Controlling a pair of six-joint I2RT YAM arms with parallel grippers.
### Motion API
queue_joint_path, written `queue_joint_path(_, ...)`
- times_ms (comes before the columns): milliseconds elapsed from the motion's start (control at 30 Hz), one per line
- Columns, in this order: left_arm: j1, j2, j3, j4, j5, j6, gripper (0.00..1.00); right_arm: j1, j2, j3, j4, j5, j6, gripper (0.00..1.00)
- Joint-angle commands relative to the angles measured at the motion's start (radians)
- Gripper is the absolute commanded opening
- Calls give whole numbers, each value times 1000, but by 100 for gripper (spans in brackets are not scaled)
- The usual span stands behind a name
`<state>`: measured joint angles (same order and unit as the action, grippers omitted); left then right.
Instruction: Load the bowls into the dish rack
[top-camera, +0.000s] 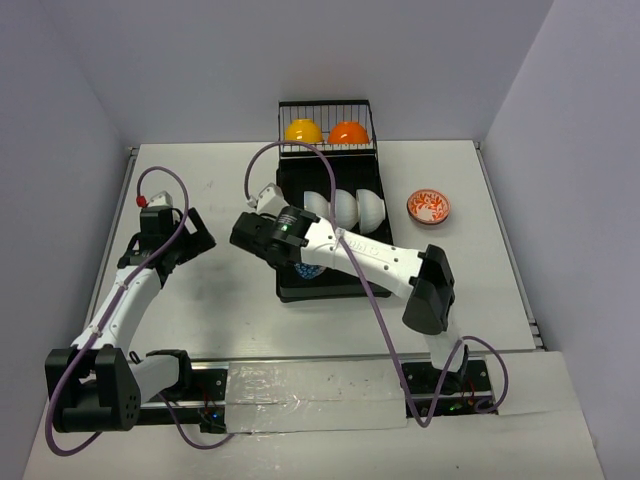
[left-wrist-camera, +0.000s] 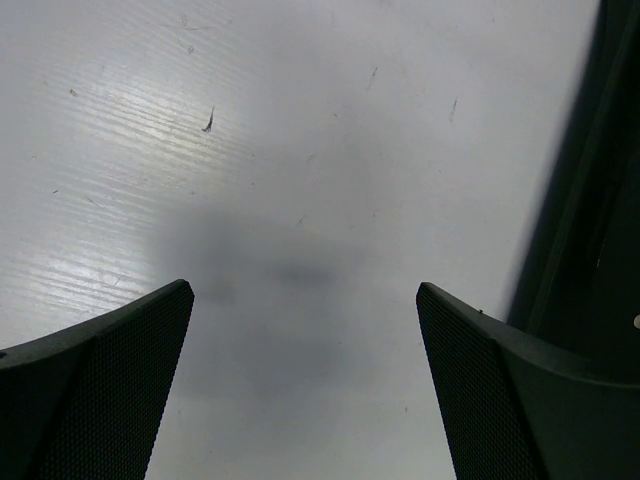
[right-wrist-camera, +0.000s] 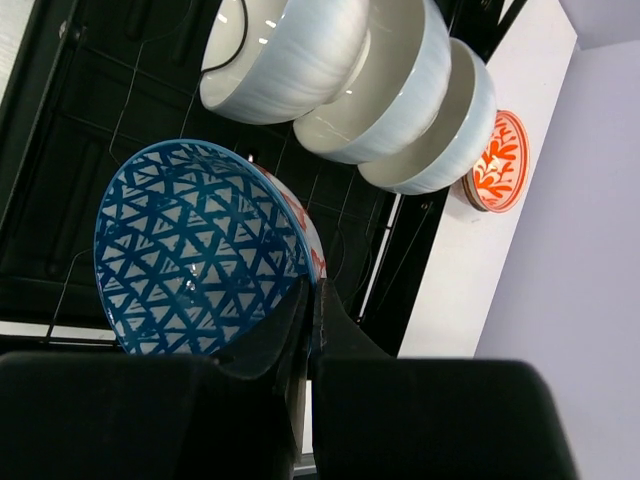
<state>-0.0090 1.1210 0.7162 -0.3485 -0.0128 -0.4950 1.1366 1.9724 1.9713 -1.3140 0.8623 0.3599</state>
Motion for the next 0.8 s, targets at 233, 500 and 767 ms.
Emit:
queue_joint_path(233, 6, -26, 11, 2, -9, -22, 99, 5, 52, 24, -131, 29, 17, 0)
queue_joint_path(500, 6, -24, 14, 0, -7, -22, 99, 3, 77, -11, -133, 75, 11, 0)
queue_joint_path(767, 6, -20, 14, 2, 4, -20, 98, -14, 74, -52, -131, 100, 19, 0)
